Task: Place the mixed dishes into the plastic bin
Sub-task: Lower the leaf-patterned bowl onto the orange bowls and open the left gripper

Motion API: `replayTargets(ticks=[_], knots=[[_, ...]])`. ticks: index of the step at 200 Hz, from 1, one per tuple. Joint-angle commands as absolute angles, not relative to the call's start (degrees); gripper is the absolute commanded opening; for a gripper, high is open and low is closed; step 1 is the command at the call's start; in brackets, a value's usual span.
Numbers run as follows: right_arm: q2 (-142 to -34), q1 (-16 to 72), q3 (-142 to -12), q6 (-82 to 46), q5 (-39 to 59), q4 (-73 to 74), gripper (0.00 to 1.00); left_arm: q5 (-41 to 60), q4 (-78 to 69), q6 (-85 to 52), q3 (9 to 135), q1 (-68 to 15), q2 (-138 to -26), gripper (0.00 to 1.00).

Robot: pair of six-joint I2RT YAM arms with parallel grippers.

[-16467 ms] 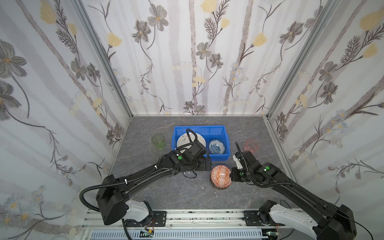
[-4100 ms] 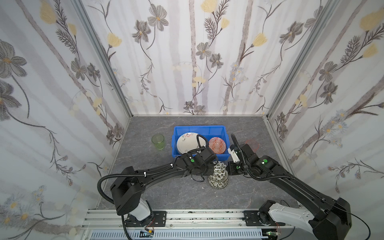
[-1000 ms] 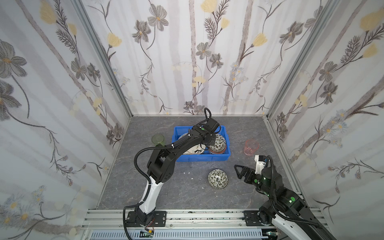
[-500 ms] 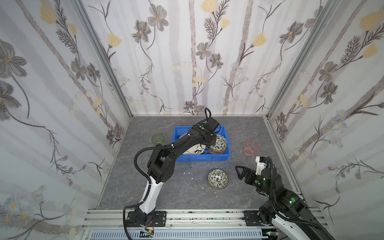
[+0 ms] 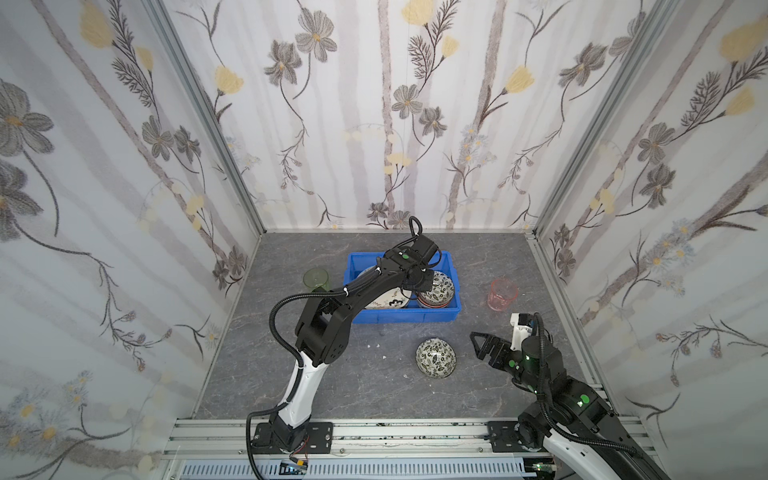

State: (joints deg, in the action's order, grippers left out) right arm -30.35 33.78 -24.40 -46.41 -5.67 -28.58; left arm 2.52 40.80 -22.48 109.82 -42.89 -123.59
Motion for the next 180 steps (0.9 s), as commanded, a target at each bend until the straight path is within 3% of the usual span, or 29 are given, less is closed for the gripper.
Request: replayTargets(ticks=[1, 14, 35, 81, 118, 180], knots=[[-30.6, 33.7, -24.2, -47.0, -5.0, -28.5, 1.00, 2.7, 40.7, -22.9, 110.4, -42.8, -123.7, 0.27], [-30.9, 33.7, -24.0, -47.0, -4.8, -28.5, 1.00, 2.9, 40.7, -22.9, 110.5, -42.7, -123.4, 0.34], [-32.0, 33.5, -24.2, -47.0, -4.5, -28.9, 1.00, 3.4, 40.8, -23.1, 110.7, -42.7, -122.9, 0.55], [-36.9, 33.3, -25.6, -46.0, -3.8, -30.4, 1.00, 5.3, 40.8, -23.8, 110.9, -42.8, -121.7, 0.81], [-39.0, 33.3, -25.8, -45.1, -2.6, -30.2, 1.00, 6.8, 40.7, -24.4, 111.6, -42.7, -122.1, 0.89], [-39.9, 33.3, -24.7, -44.9, -0.6, -30.0, 0.99, 6.5, 40.8, -24.4, 112.1, -42.5, -120.9, 0.93]])
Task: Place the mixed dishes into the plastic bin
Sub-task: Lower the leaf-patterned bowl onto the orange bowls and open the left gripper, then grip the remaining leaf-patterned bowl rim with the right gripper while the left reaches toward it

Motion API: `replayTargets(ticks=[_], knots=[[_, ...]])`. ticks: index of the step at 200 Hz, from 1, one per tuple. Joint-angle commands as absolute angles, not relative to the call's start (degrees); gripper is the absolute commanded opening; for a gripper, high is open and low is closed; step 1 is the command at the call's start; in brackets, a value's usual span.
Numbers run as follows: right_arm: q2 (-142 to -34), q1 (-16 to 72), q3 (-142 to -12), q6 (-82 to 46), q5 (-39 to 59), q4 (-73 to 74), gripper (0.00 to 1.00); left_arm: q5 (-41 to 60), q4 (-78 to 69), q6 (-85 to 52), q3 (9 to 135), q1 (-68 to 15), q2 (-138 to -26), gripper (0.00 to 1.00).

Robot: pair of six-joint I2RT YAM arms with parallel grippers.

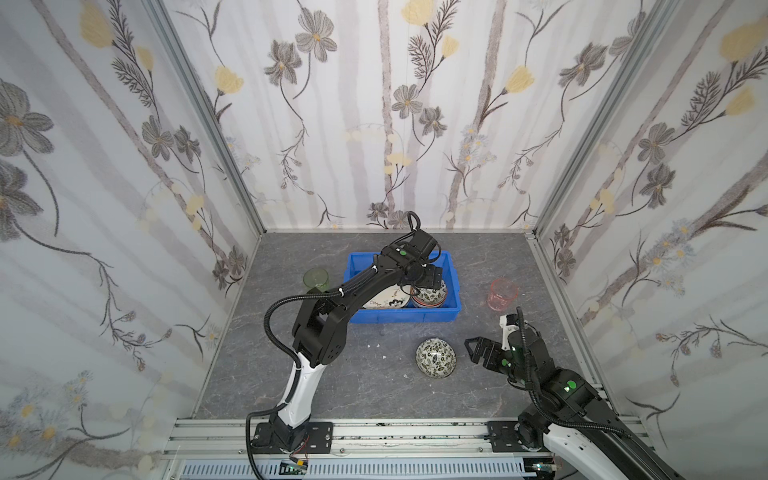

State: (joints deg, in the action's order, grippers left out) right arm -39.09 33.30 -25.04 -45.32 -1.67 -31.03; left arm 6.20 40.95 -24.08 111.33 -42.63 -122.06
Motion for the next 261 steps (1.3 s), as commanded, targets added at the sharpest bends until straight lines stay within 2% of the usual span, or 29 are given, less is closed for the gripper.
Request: replayTargets(ticks=[1, 135, 181, 261], knots=[[-39.9, 33.3, -24.7, -44.9, -0.5, -29.9, 0.99, 6.5, 40.8, -24.4, 112.1, -42.5, -120.9, 0.93], [-54.0, 34.1, -26.5, -41.4, 5.4, -26.0, 0.84, 3.9, 40.7, -25.5, 108.1, -42.5, -114.6, 1.00], [-58.1, 34.7, -28.6, -40.2, 4.6, -26.0, 0.83, 1.9, 40.7, -26.6, 104.1, -42.5, -110.6, 1.00], [-69.1, 36.2, -32.0, -37.4, 4.3, -25.6, 0.76, -3.8, 40.4, -28.8, 93.8, -42.5, -100.6, 1.00]])
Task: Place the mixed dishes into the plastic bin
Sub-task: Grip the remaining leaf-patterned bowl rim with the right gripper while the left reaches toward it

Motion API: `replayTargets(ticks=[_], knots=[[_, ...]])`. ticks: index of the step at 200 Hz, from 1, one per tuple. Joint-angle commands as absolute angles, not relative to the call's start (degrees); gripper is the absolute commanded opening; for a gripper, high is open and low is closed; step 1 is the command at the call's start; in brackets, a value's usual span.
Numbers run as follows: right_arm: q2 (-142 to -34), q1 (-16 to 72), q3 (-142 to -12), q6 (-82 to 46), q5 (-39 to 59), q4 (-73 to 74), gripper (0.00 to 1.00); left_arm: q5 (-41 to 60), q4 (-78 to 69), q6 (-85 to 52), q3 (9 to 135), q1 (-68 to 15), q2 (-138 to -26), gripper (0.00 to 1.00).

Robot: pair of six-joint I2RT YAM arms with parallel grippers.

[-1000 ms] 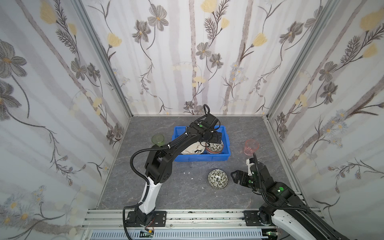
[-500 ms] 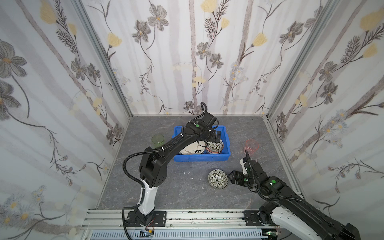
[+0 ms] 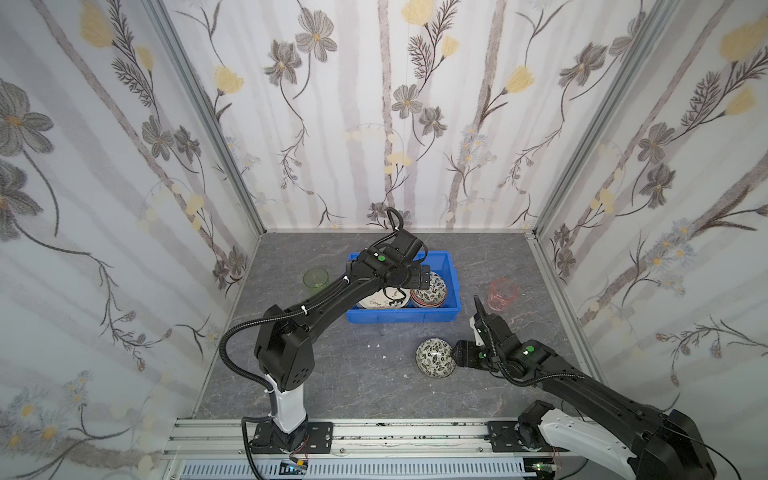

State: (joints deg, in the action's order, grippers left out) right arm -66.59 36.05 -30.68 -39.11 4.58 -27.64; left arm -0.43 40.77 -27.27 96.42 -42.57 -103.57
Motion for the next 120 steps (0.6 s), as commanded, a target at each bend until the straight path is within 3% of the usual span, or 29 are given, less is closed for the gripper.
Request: replayTargets(ticks=[1, 73, 120], knots=[[-69.2, 36.1, -32.0, -37.4, 4.2, -25.6, 0.76, -3.9, 40.4, -28.9, 93.6, -42.5, -100.4, 1.00], [-75.4, 36.4, -34.6, -33.6, 5.2, -24.3, 0.63, -7.6, 39.7, -33.5, 78.5, -42.3, -86.9, 1.00], [-79.1, 36.8, -37.0, -31.1, 6.3, -24.0, 0.48, -8.0, 39.1, -38.2, 68.4, -42.3, -77.7, 1.00]])
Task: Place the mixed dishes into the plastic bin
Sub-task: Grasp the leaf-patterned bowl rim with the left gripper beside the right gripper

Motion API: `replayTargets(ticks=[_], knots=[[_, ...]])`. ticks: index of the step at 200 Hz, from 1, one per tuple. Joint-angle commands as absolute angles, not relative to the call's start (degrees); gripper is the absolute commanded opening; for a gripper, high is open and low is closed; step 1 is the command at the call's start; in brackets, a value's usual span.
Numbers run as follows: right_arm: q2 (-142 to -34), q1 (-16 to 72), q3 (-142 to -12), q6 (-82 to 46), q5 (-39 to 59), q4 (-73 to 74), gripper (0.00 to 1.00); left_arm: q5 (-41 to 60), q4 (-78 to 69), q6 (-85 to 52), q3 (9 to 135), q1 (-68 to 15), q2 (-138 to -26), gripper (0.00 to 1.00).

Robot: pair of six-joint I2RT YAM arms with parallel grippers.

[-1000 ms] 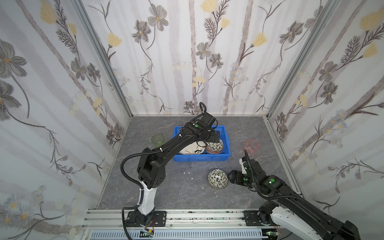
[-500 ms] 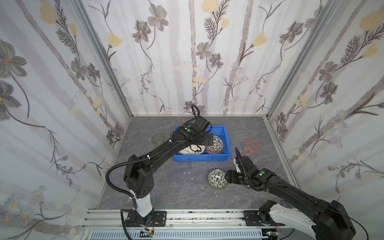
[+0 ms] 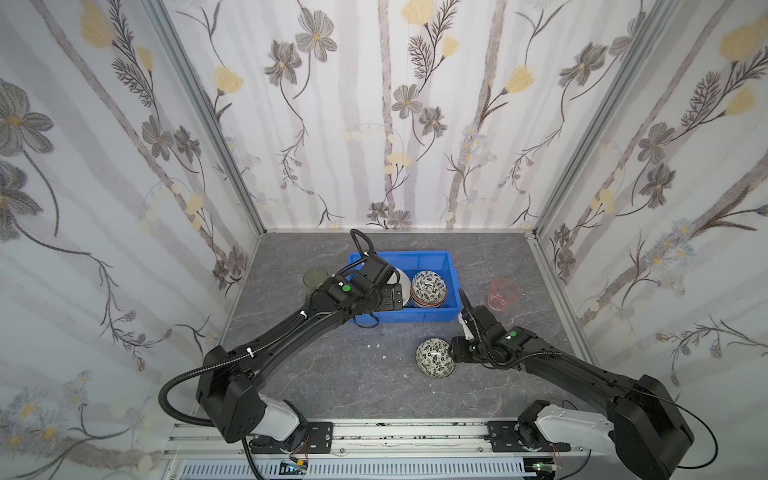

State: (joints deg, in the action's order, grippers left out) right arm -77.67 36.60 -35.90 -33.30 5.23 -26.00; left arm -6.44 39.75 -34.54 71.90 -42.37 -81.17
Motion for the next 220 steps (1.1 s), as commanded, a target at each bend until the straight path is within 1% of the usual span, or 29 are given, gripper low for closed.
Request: replayTargets(ticks=[1, 32, 51, 102, 142, 172, 220], knots=[[-79.2, 36.8, -37.1, -31.0, 6.3, -24.0, 0.48, -8.0, 39.1, -38.4, 68.2, -42.3, -77.5, 1.00], [-81.2, 37.3, -37.4, -30.0, 7.2, -23.3, 0.42, -7.9, 38.7, -41.3, 62.4, -42.3, -72.4, 1.00], [-81.5, 37.6, -37.4, -29.9, 7.6, -22.8, 0.41, -7.8, 38.7, -42.3, 60.0, -42.3, -69.4, 1.00], [-82.8, 38.2, -37.8, -30.2, 8.0, -21.8, 0.35, -5.9, 38.6, -42.7, 58.9, -42.3, -68.6, 1.00], [-84.1, 38.8, -38.4, -30.1, 8.0, -21.5, 0.23, -4.4, 38.2, -43.2, 58.2, -42.3, -68.7, 1.00], [-85.1, 39.4, -39.9, -29.3, 7.9, -22.8, 0.12, -4.5, 38.0, -43.5, 57.8, -42.3, -69.2, 1.00], [-85.6, 39.9, -42.5, -29.0, 7.9, -24.4, 0.00, -3.5, 37.5, -47.0, 57.8, -43.0, -71.1, 1.00]])
